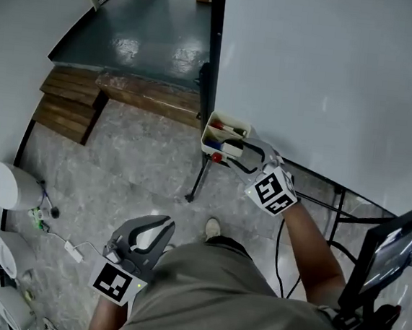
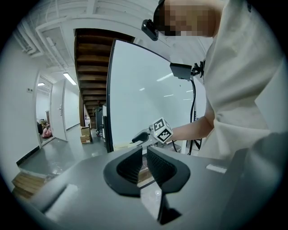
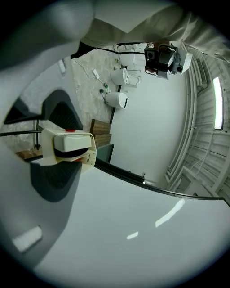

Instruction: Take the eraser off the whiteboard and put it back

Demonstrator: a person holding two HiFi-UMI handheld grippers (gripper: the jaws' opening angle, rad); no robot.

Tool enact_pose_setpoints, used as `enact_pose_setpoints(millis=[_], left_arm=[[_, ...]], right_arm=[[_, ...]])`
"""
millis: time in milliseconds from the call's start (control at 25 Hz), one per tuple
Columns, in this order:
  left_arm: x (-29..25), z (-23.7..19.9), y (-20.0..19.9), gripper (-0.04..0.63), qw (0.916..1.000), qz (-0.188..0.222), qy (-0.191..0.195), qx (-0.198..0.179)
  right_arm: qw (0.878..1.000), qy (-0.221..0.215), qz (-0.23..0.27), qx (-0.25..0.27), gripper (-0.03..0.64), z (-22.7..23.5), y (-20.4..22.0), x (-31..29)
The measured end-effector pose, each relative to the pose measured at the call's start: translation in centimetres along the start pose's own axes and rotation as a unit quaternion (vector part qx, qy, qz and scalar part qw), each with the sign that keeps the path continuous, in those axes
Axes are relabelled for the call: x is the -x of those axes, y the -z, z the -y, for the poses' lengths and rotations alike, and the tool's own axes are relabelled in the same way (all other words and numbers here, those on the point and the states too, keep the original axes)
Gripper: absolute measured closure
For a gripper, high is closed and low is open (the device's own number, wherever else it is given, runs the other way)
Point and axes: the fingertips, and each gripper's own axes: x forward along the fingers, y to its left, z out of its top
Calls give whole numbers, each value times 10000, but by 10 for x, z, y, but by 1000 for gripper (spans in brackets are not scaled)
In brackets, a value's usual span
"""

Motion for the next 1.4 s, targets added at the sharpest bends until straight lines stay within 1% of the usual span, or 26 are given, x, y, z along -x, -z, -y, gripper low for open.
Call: enact_pose_setpoints(millis=[160, 320, 440, 720, 920, 1160, 1400], left_arm=[[-4, -6, 4, 557, 9997, -109, -182, 85], [-6, -11, 5, 557, 9994, -156, -283, 123], [-8, -13, 5, 557, 9992, -168, -310, 164], [-9, -17, 7, 557, 9994, -176, -276, 147], [-3, -17, 5, 557, 9996, -102, -254, 93], [12, -16, 9, 557, 9995, -27, -286, 87], [38, -15, 11, 557, 9994, 65, -324, 119]], right_arm=[[9997, -229, -12, 72, 405, -1, 4, -17], [9993, -365, -22, 72, 405, -5, 8, -26], [9993, -380, -43, 56, 406, -4, 12, -29], [9989, -458, -57, 41, 444, -3, 14, -32], [9989, -452, -116, 43, 458, -3, 11, -30], [9994, -333, -127, 36, 462, -1, 4, -22], [9996, -207, -150, 90, 462, -5, -12, -13]])
